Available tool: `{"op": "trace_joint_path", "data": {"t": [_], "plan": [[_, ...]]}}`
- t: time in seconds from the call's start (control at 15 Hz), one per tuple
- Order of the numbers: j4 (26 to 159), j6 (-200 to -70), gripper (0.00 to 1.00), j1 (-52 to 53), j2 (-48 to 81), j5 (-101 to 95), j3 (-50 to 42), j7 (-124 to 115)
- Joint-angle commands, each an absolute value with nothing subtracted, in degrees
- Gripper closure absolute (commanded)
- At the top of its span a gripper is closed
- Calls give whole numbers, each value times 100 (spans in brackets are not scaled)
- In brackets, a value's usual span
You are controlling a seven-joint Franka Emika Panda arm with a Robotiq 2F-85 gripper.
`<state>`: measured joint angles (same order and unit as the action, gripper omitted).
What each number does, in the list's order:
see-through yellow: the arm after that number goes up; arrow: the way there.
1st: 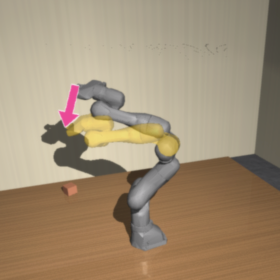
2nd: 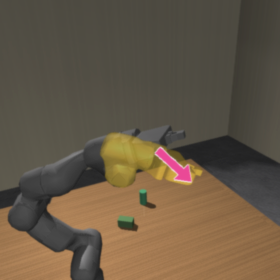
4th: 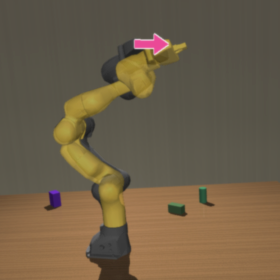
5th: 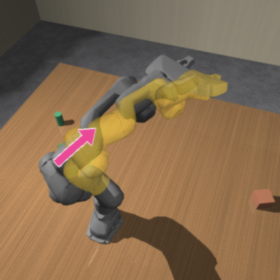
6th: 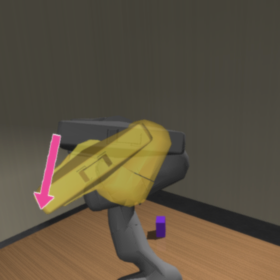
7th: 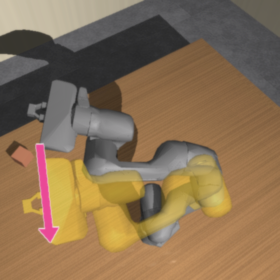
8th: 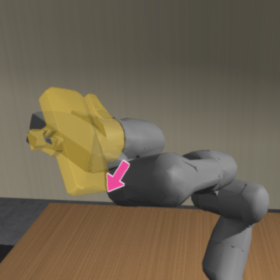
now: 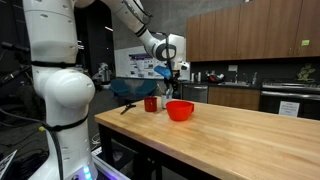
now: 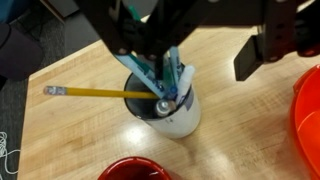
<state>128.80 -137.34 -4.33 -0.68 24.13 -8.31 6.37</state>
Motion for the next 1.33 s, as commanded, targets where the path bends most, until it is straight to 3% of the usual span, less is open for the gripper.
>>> {"op": "trace_joint_path", "data": {"t": [0.0, 0.27, 0.33, 0.47, 1.0, 1.13, 1.27], "plan": [[13065, -13575, 1, -501, -336, 2601, -767, 579], [13154, -13559, 0, -490, -433, 2678, -771, 573], [13170, -13584, 24, -487, -441, 2680, -771, 571], [13196, -13601, 32, -483, -472, 2699, -774, 569], [13231, -13610, 94, -462, -592, 2696, -773, 586], [13230, -13608, 100, -452, -636, 2690, -765, 588], [13233, -13606, 97, -443, -703, 2675, -754, 585]]}}
